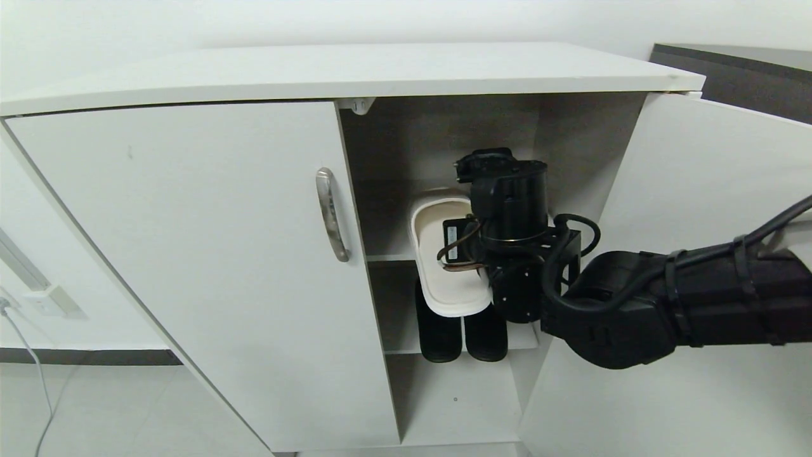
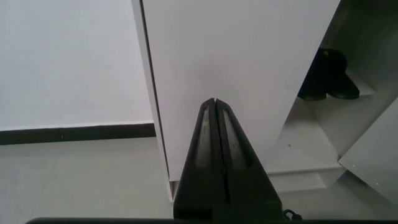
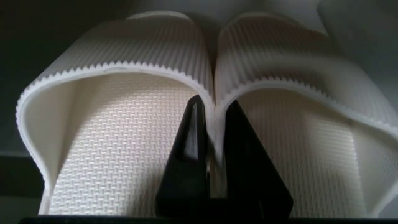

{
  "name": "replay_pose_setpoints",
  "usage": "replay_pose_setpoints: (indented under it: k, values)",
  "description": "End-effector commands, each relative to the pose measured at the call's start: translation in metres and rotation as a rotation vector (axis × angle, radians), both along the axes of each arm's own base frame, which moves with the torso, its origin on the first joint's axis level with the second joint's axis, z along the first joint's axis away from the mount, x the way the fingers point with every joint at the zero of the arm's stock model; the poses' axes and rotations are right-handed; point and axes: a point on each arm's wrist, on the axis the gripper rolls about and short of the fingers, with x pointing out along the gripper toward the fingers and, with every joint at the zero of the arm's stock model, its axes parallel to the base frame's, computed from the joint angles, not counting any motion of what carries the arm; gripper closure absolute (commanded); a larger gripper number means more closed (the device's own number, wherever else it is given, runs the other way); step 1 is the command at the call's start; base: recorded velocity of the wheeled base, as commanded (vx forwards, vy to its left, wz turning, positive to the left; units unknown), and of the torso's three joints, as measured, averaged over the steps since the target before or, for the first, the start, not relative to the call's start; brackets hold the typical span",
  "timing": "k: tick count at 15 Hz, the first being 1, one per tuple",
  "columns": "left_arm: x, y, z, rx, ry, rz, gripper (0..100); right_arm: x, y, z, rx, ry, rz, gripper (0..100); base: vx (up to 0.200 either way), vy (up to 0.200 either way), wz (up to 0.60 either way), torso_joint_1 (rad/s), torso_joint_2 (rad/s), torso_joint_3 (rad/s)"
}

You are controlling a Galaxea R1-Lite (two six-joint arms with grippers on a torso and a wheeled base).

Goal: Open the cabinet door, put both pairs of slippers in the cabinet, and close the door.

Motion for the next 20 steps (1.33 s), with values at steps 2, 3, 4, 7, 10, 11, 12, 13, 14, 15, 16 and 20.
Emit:
replay_pose_setpoints:
  k: [2, 3, 4, 7, 10, 11, 12, 13, 14, 15, 16, 20]
  values:
    - [0.000, 0.000, 0.000, -0.001, -0.001, 0.000, 100, 0.025, 0.000, 0.004, -0.004, 0.019, -0.029, 100, 0.000, 0.000, 0.00, 0.000, 0.00, 0.000]
    - [0.000, 0.000, 0.000, -0.001, 0.001, 0.000, 100, 0.029, 0.000, 0.006, -0.003, 0.020, -0.037, 100, 0.000, 0.000, 0.00, 0.000, 0.00, 0.000]
    - [0.000, 0.000, 0.000, -0.001, 0.001, 0.002, 100, 0.037, 0.000, 0.008, -0.004, 0.021, -0.049, 100, 0.000, 0.000, 0.00, 0.000, 0.00, 0.000]
    - [0.000, 0.000, 0.000, -0.002, -0.001, 0.002, 100, 0.051, 0.006, 0.010, 0.020, 0.010, -0.064, 100, 0.000, 0.000, 0.00, 0.000, 0.00, 0.000]
    - [0.000, 0.000, 0.000, -0.002, -0.001, 0.002, 100, 0.062, 0.011, 0.009, 0.037, -0.009, -0.084, 100, 0.000, 0.000, 0.00, 0.000, 0.00, 0.000]
    - [0.000, 0.000, 0.000, -0.002, 0.001, 0.002, 100, 0.065, 0.010, 0.010, 0.042, -0.016, -0.091, 100, 0.000, 0.000, 0.00, 0.000, 0.00, 0.000]
    - [0.000, 0.000, 0.000, -0.002, -0.001, 0.002, 100, 0.069, 0.010, 0.008, 0.039, -0.016, -0.097, 100, 0.000, 0.000, 0.00, 0.000, 0.00, 0.000]
    - [0.000, 0.000, 0.000, -0.002, -0.001, 0.002, 100, 0.071, 0.011, 0.008, 0.041, -0.019, -0.098, 100, 0.000, 0.000, 0.00, 0.000, 0.00, 0.000]
    - [0.000, 0.000, 0.000, -0.002, -0.001, 0.002, 100, 0.072, 0.011, 0.008, 0.042, -0.021, -0.098, 100, 0.000, 0.000, 0.00, 0.000, 0.00, 0.000]
    - [0.000, 0.000, 0.000, -0.002, -0.001, 0.002, 100, 0.076, 0.010, 0.006, 0.041, -0.022, -0.106, 100, 0.000, 0.000, 0.00, 0.000, 0.00, 0.000]
    - [0.000, 0.000, 0.000, -0.002, -0.001, 0.002, 100, 0.077, 0.011, 0.006, 0.040, -0.021, -0.106, 100, 0.000, 0.000, 0.00, 0.000, 0.00, 0.000]
    - [0.000, 0.000, 0.000, -0.002, -0.001, 0.002, 100, 0.078, 0.010, 0.007, 0.040, -0.022, -0.109, 100, 0.000, 0.000, 0.00, 0.000, 0.00, 0.000]
